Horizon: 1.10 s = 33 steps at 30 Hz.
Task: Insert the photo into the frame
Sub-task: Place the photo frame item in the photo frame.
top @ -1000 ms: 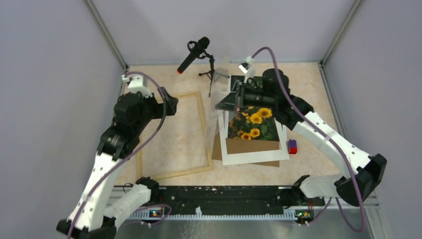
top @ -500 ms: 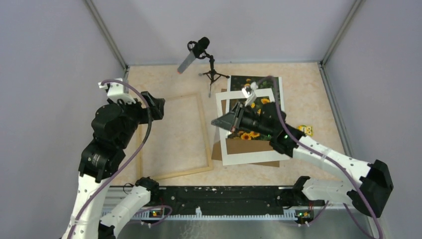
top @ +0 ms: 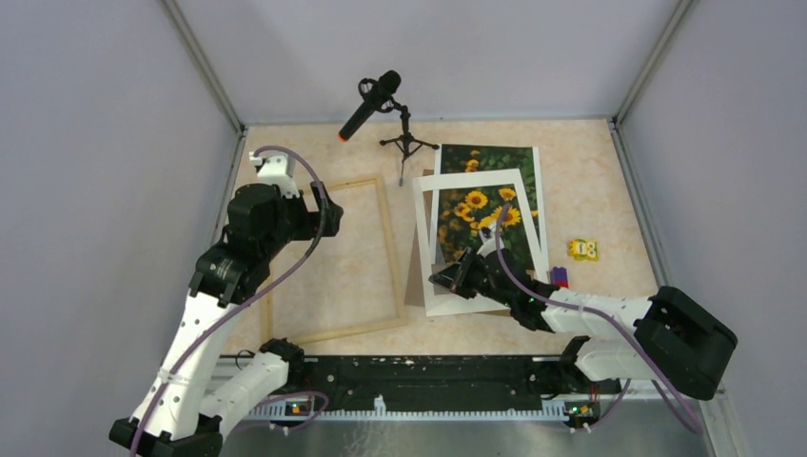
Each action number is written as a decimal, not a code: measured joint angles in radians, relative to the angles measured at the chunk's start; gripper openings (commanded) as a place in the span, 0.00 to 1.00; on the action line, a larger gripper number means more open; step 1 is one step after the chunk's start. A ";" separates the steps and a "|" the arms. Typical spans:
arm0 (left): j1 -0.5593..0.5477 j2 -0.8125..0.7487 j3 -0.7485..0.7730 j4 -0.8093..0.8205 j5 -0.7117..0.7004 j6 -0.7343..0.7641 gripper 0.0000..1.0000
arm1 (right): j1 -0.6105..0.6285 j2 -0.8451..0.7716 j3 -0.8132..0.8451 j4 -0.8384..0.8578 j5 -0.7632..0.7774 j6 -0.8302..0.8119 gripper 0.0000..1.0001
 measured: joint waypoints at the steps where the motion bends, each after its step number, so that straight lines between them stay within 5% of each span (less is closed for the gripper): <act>1: 0.000 0.000 -0.009 0.001 0.003 0.005 0.98 | 0.002 0.001 0.000 0.014 0.000 -0.001 0.16; 8: 0.000 0.023 -0.010 0.031 -0.006 0.060 0.98 | 0.005 0.063 0.000 0.055 -0.082 -0.065 0.59; 17: 0.000 0.056 0.001 0.107 -0.031 0.137 0.98 | -0.030 0.255 0.032 0.071 -0.307 -0.212 0.69; 22: 0.000 0.027 -0.092 0.198 -0.054 0.163 0.99 | -0.103 0.347 0.110 0.093 -0.424 -0.249 0.66; 30: 0.000 -0.090 -0.232 0.226 -0.105 0.156 0.99 | -0.161 0.484 0.246 0.133 -0.486 -0.290 0.43; 33: 0.000 -0.115 -0.249 0.245 -0.112 0.147 0.99 | -0.161 0.541 0.259 0.193 -0.490 -0.286 0.24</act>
